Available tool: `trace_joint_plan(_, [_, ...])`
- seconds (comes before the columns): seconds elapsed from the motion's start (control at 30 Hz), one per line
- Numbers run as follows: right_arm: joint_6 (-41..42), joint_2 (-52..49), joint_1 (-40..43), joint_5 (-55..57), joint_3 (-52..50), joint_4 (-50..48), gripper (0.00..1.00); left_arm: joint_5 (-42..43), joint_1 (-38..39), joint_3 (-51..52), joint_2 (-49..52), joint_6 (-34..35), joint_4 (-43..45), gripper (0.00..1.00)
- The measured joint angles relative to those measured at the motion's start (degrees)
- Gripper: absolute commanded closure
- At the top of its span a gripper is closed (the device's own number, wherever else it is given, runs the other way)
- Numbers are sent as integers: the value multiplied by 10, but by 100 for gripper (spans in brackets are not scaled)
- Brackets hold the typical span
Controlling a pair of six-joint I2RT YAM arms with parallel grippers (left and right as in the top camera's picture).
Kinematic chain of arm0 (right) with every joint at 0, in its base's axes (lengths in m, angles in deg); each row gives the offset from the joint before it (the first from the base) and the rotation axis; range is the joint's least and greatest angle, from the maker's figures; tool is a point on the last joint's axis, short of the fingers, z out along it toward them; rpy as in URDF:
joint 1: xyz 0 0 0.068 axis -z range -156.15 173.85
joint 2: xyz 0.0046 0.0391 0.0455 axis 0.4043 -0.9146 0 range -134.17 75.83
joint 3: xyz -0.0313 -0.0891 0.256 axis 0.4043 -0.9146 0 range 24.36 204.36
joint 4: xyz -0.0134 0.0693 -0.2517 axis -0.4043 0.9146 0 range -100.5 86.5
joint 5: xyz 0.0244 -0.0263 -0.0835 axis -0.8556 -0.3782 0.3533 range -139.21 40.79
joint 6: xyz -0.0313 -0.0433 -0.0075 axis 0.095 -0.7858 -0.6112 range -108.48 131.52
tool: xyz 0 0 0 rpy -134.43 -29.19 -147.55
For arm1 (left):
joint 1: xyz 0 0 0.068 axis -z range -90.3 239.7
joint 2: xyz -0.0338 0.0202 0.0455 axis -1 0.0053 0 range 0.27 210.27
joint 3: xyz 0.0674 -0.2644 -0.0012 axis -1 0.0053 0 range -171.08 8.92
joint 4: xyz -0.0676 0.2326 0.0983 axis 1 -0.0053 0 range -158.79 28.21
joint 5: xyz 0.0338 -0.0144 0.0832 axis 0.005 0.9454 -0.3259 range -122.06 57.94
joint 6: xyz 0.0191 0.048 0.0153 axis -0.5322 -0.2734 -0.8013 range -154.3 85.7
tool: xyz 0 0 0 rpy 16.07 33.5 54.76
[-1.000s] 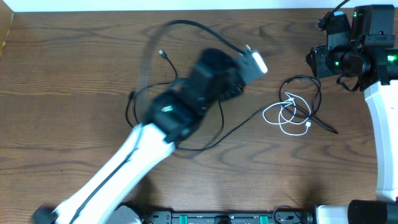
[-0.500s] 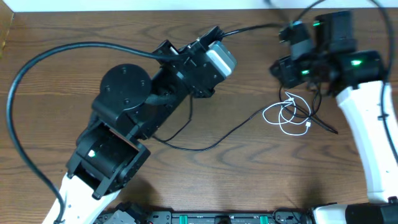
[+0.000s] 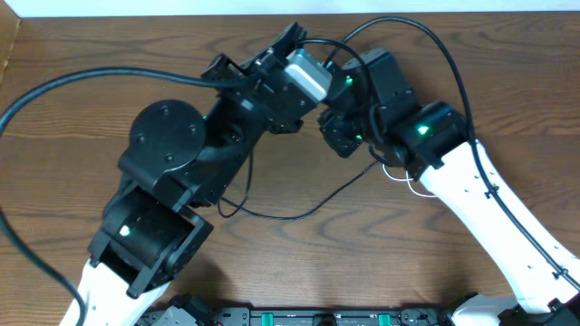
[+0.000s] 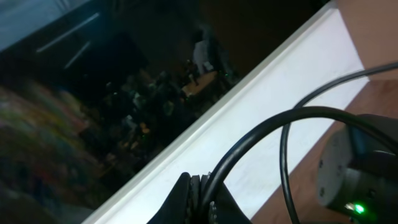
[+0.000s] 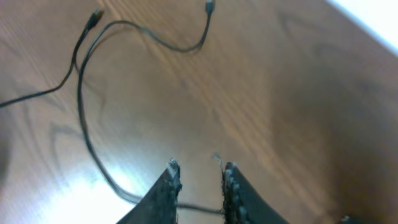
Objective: Untangle cables
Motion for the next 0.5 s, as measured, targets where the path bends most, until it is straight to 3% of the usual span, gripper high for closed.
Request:
trace_joint_plan(0.27, [150, 0, -22, 43, -1, -184, 73, -45, -1, -10, -28, -11, -1, 93])
trace_joint_plan(0.5, [248, 4, -17, 67, -2, -221, 65, -70, -33, -12, -28, -26, -41, 93])
